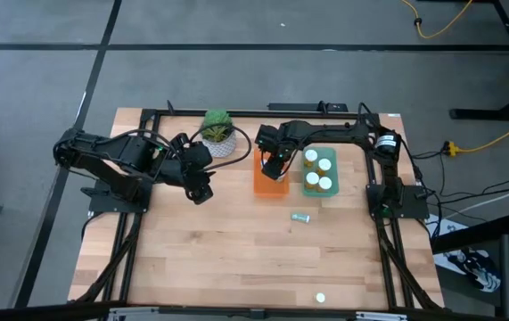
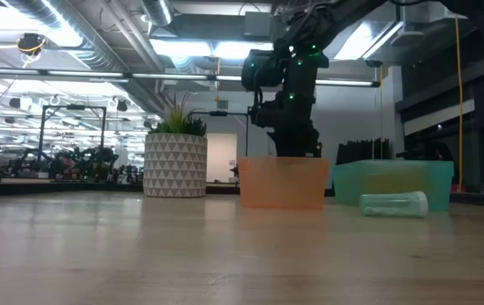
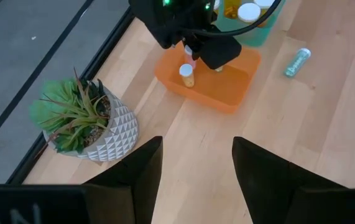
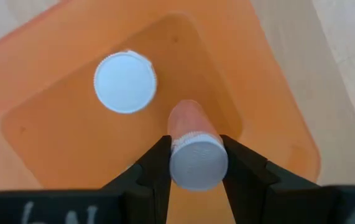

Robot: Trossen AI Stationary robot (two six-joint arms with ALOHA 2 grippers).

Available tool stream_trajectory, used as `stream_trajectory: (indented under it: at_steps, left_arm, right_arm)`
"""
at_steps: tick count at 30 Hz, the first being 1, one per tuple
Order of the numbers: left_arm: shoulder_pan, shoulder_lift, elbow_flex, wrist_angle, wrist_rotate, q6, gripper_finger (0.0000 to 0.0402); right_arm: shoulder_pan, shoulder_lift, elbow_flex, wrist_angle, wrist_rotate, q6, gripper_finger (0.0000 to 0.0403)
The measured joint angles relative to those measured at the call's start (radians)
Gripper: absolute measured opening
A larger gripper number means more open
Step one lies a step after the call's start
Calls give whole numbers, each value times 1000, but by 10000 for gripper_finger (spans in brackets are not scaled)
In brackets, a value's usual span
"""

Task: Pick and place medicine bottles into bin by pill shape (circle, oval)
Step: Put the small pink bottle into the orange bin

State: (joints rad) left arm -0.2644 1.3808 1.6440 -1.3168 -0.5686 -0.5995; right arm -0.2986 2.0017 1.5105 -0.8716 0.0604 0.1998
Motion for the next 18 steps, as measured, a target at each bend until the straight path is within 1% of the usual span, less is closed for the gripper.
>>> stream_trajectory:
  at_steps: [5, 13, 18]
  left_arm:
    - [0, 0, 0, 0, 0, 0, 187]
    - [0, 0, 0, 0, 0, 0, 187]
    - [0, 0, 0, 0, 1, 0, 187]
  right_arm:
    - [0, 3, 0, 0, 0, -11, 122]
    - [0, 3, 0, 0, 0, -72, 122]
    - [0, 5, 0, 0, 0, -68, 122]
